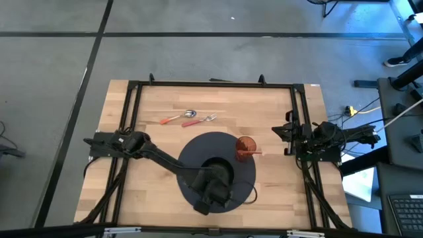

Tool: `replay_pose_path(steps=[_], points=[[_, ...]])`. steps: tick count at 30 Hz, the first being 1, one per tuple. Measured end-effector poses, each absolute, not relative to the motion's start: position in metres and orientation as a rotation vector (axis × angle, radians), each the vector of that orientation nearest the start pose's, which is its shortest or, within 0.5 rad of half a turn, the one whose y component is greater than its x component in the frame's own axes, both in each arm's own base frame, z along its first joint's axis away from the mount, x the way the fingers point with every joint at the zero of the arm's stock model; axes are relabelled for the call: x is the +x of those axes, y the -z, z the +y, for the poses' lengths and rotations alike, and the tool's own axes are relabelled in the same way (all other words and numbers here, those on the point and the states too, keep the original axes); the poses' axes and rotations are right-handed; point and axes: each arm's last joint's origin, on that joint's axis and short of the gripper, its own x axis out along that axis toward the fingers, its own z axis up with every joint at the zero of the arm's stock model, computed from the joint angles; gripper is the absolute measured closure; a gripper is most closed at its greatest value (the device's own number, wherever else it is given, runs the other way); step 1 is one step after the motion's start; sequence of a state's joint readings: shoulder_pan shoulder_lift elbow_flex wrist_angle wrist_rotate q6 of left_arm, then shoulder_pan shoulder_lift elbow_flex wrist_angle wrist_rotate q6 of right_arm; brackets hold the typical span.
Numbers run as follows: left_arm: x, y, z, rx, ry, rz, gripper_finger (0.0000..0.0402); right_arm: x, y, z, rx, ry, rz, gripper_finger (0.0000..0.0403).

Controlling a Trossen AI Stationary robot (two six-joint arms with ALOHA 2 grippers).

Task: Pick & Place Utensil
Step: Put the orange spoon into the black bowl on the dark blue mat

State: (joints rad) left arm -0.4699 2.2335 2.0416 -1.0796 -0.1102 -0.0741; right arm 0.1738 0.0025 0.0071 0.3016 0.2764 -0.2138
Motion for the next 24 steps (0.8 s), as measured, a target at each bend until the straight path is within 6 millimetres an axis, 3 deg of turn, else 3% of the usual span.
replay_pose_path(steps=[5,11,18,21,24], points=[[0.365,-0.309,-0.218,0.426,0.116,1.071,0.0263,0.092,-0.194,0.008,-0.144,0.133,-0.286,0.0386],[0.298,-0.385,-0.184,0.407,-0.108,0.854,0.0293,0.092,-0.194,0.008,-0.144,0.133,-0.286,0.0386],[0.247,-0.392,-0.114,0.341,-0.326,0.759,0.0365,0.092,-0.194,0.008,-0.144,0.133,-0.286,0.0386],[0.232,-0.378,-0.090,0.263,-0.313,0.715,0.0395,0.092,-0.194,0.008,-0.144,0.133,-0.286,0.0386],[0.218,-0.362,-0.065,0.175,-0.300,0.645,0.0397,0.092,-0.194,0.008,-0.143,0.133,-0.286,0.0386]])
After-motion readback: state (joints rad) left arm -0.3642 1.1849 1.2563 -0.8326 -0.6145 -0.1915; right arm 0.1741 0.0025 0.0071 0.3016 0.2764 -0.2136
